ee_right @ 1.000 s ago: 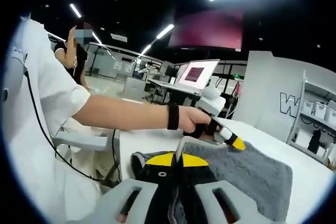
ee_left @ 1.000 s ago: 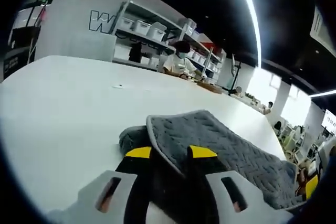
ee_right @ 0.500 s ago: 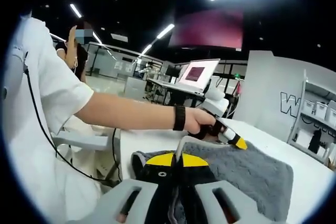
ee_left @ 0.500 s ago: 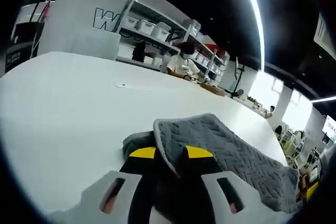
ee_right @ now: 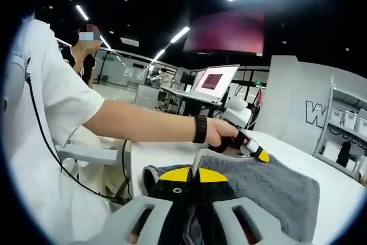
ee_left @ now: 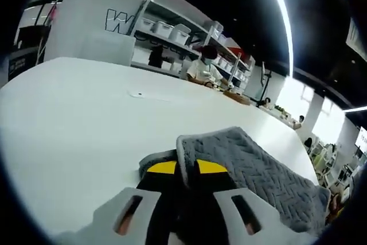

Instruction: Open the folded towel by lifting each exposed corner and separating the folded layers until the towel lies flat within the target outline without major curled edges

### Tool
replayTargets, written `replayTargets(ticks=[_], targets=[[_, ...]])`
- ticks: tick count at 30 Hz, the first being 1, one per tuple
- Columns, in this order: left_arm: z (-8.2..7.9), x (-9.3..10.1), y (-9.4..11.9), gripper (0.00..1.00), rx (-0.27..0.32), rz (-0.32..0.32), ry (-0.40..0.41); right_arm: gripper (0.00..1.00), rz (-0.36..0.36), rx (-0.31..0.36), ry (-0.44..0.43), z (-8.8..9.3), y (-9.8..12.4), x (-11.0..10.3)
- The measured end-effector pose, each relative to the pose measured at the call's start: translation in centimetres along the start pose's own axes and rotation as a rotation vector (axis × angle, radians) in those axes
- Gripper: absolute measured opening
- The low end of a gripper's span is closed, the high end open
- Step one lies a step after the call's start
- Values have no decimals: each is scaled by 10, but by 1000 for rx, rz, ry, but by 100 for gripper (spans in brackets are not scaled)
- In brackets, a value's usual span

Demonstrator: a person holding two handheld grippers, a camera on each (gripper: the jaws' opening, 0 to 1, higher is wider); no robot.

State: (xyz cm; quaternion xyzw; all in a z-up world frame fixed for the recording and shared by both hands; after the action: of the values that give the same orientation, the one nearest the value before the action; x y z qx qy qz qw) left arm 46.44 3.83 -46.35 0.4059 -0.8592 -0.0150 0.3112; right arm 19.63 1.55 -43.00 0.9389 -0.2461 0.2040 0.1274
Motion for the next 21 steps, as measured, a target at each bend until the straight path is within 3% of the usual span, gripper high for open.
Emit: replayTargets(ticks=[11,21], targets=[[2,1,1,2,-9,3,-14,0,-1,-3,3,1,1,-2],[-7,2,3,1,28,14,8,0,-8,-26,35,2,5,-1]])
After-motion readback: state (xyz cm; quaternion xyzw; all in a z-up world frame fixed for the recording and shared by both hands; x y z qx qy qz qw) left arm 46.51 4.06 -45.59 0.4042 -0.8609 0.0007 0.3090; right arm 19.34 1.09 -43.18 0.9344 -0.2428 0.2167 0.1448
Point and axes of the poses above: the point that each gripper's makers call its tool centre point, and the gripper's own axes: y roughly backward along the fingers, x roughly to its right, z roughly out of its underside, the point moved 1 cm from there along y, roughly backward along the fingers, and after that the axes turned 10 degrees about y, right-handed, at the moved point
